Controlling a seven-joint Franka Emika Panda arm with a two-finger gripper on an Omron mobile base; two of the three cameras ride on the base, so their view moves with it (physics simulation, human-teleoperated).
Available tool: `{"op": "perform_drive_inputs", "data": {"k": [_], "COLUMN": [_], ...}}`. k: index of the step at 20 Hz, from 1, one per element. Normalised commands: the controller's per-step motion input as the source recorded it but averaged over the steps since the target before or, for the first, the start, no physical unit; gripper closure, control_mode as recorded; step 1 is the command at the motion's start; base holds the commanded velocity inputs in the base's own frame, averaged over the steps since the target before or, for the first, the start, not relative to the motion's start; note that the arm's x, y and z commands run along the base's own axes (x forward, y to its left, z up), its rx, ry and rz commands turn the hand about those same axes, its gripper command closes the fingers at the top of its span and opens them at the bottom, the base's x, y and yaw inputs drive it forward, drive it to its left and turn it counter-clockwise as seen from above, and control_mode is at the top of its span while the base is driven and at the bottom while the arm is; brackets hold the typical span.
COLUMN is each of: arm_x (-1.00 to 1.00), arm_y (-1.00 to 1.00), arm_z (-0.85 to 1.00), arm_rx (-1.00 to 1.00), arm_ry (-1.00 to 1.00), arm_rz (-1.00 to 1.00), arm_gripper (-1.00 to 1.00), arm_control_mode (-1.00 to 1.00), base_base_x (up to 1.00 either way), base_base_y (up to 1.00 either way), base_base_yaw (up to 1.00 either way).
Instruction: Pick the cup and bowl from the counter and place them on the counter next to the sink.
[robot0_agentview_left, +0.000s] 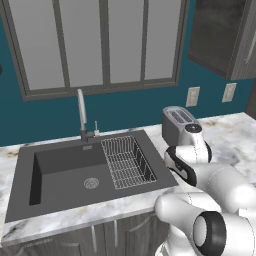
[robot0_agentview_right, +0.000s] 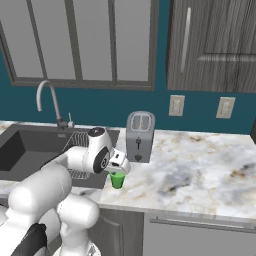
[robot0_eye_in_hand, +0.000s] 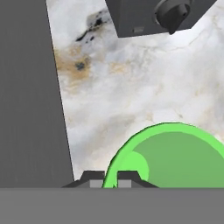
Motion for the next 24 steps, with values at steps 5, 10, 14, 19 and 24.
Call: {"op": "perform_drive_inputs", "data": {"k": [5, 10, 14, 19, 24], "arm_x": [0.0, 0.0, 0.0, 0.0, 0.0], "arm_y": [0.0, 0.0, 0.0, 0.0, 0.0], "arm_z": [-0.36, -0.38, -0.21, 0.0, 0.0], "arm_rx": [-0.01, -0.01, -0.01, 0.0, 0.0], "arm_ry": [0.0, 0.0, 0.02, 0.0, 0.0], "arm_rz": [0.0, 0.0, 0.0, 0.0, 0.0], "arm_gripper": [1.0, 1.0, 1.0, 1.0, 1.0], "arm_control_mode": [-1.0, -1.0, -1.0, -1.0, -1.0], "base_base_x": [0.0, 0.0, 0.0, 0.0, 0.0], "base_base_y": [0.0, 0.0, 0.0, 0.0, 0.0], "base_base_yaw": [0.0, 0.0, 0.0, 0.0, 0.0]}}
